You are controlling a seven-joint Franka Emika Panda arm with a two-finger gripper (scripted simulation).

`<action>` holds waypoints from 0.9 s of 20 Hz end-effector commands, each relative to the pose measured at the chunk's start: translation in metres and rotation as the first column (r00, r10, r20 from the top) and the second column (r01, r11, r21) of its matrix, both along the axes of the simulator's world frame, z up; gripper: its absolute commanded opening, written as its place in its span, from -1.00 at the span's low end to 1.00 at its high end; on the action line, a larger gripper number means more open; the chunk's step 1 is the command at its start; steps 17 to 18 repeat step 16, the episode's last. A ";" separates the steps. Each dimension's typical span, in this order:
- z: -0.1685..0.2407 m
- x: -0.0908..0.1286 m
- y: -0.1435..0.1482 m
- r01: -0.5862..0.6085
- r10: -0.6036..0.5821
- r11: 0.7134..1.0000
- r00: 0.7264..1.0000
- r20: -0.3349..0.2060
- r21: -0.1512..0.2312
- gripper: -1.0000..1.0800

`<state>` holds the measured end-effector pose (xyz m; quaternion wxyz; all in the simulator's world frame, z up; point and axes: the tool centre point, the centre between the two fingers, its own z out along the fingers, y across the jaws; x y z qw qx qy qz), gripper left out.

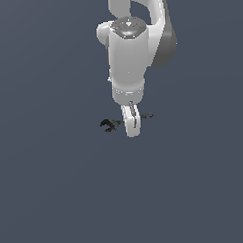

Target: Pick up the object and move it to a goal position.

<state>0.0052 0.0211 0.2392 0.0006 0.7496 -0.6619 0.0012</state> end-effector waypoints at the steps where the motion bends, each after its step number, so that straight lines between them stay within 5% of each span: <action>1: 0.021 0.004 0.009 0.000 0.000 1.000 1.000 -0.001 -0.001 -1.00; 18: 0.069 0.018 0.031 -0.003 0.003 1.000 1.000 -0.001 0.002 -1.00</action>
